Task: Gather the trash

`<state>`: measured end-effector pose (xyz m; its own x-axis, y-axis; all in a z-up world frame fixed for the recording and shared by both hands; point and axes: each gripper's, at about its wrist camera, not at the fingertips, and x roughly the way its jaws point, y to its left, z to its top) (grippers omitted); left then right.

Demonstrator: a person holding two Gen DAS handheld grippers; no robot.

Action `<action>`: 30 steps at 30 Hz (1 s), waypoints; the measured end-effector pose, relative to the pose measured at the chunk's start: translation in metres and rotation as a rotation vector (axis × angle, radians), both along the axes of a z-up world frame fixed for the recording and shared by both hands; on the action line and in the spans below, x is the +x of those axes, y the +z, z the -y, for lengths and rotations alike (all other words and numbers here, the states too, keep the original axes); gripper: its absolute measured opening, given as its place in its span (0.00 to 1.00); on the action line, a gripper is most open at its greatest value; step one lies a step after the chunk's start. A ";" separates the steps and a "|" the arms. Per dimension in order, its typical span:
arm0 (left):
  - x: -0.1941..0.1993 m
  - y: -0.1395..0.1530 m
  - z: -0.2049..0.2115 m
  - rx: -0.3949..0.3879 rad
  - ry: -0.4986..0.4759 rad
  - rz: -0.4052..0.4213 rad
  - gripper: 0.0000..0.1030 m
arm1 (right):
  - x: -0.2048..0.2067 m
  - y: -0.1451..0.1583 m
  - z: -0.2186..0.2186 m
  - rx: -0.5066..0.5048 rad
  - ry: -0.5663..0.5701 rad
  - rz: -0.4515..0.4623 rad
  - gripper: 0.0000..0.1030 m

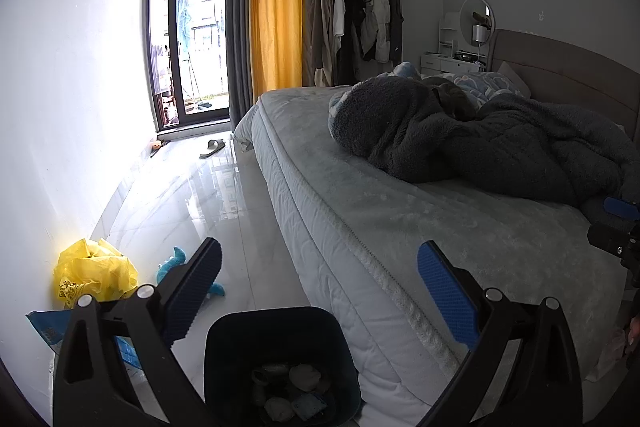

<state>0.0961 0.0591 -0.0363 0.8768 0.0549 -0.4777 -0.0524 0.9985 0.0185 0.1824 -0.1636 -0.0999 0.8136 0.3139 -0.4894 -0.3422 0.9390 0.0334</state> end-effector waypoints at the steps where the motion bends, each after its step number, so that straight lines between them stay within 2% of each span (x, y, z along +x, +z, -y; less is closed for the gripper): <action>1: 0.000 0.000 0.000 0.000 0.000 -0.002 0.97 | 0.000 0.000 0.000 0.003 0.000 -0.001 0.97; 30: 0.001 -0.001 0.003 0.002 -0.001 -0.007 0.97 | -0.001 0.001 0.003 0.008 -0.006 0.003 0.97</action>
<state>0.0975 0.0563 -0.0374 0.8733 0.0551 -0.4841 -0.0515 0.9985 0.0207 0.1816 -0.1661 -0.0989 0.8171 0.3132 -0.4840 -0.3368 0.9407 0.0402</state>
